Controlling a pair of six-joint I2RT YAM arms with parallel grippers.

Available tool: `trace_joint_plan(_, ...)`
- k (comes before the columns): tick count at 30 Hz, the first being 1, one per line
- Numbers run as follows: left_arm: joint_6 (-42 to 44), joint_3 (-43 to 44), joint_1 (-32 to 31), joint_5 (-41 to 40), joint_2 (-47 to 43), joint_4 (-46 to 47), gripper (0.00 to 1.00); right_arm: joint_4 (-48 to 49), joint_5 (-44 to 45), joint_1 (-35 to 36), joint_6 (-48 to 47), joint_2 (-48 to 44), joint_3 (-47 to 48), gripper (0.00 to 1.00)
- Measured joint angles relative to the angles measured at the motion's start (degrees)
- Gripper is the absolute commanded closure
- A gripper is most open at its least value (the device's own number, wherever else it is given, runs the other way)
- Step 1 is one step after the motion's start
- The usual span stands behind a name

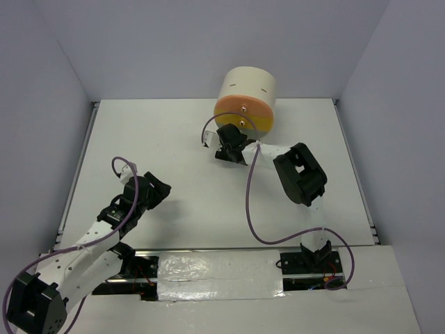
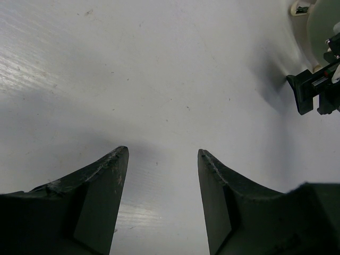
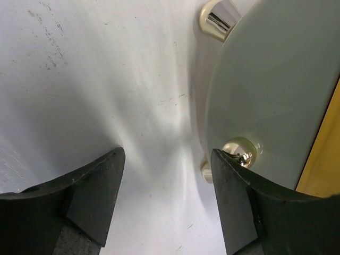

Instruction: Organize the makeup

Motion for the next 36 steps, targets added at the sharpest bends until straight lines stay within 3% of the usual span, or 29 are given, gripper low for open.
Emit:
trace_joint_plan(5,0.0,0.0,0.0,0.0,0.0,0.0,0.33,-1.1,-1.1,-0.1,0.3,-0.1,0.4,0.25)
trace_joint_plan(6,0.0,0.0,0.0,0.0,0.0,0.0,0.33,-1.7,-2.1,0.0,0.5,-0.4,0.4,0.2)
trace_joint_plan(7,0.0,0.0,0.0,0.0,-0.1,0.0,0.34,-2.9,-3.6,0.0,1.1,-1.0,0.4,0.01)
trace_joint_plan(13,0.3,-0.2,0.0,-0.2,-1.8,0.2,0.41,-14.6,-19.2,-0.5,7.5,-11.5,0.2,0.0)
trace_joint_plan(18,4.5,-1.2,0.1,1.5,-4.9,2.9,0.21,-20.3,-33.6,-2.5,14.9,-25.4,0.3,0.0)
trace_joint_plan(22,9.6,-1.0,0.1,3.7,-7.9,6.1,0.01,-20.7,-42.6,-8.9,19.7,-35.6,1.4,0.0)
trace_joint_plan(23,10.6,-0.7,0.1,4.1,-8.4,6.2,0.01,-20.2,-43.9,-11.0,21.0,-37.8,1.4,0.0)
trace_joint_plan(28,16.7,3.0,0.1,5.3,-10.4,6.4,0.01,-14.2,-44.6,-19.5,29.9,-47.5,-1.5,0.0)
trace_joint_plan(36,21.8,7.1,0.1,6.1,-13.3,6.4,0.01,-11.2,-39.6,-21.6,39.3,-58.1,-13.6,0.0)
